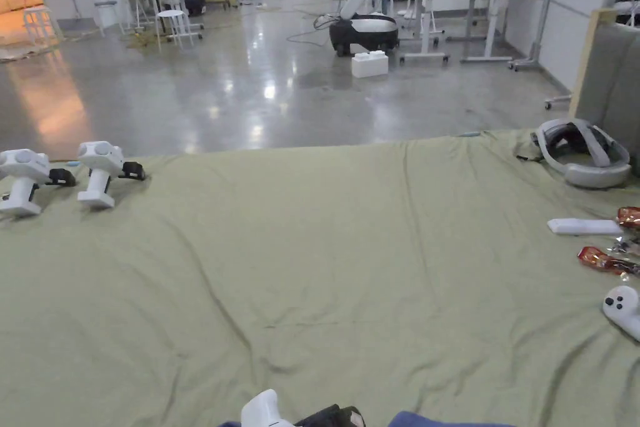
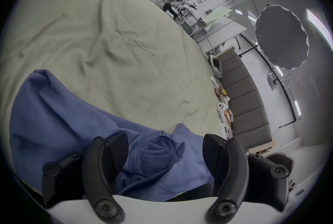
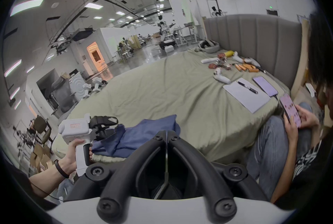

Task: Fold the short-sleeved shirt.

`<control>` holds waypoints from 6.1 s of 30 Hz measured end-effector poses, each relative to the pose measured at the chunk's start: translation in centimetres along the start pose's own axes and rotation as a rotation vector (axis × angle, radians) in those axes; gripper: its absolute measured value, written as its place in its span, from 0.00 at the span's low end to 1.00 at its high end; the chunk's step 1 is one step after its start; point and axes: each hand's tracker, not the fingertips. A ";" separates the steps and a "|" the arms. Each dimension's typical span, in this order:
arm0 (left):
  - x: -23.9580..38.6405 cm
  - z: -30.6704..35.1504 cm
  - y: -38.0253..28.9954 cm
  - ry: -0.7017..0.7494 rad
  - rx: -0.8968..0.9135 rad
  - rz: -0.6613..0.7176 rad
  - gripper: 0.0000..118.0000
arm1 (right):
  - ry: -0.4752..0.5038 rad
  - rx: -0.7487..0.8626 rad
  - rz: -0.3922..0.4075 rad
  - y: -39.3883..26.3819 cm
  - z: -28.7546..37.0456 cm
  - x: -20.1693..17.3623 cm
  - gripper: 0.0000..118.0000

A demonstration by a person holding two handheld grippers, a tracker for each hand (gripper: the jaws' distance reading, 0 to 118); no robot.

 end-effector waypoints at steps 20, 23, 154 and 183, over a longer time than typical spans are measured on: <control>-2.1 0.1 0.8 -0.010 -0.113 0.039 0.26 | -0.003 -0.071 -0.012 -1.3 -1.0 -0.1 0.03; -4.4 6.1 2.3 -0.072 0.004 0.016 0.91 | 0.020 -0.087 -0.022 -1.4 -1.9 -0.2 0.03; 3.1 34.0 3.7 0.711 0.663 -0.724 0.82 | 0.315 0.011 0.193 4.5 -12.0 -10.4 0.03; 14.0 26.6 -5.5 0.431 0.916 -0.797 0.01 | 0.133 0.471 0.354 11.0 -2.5 -11.8 0.03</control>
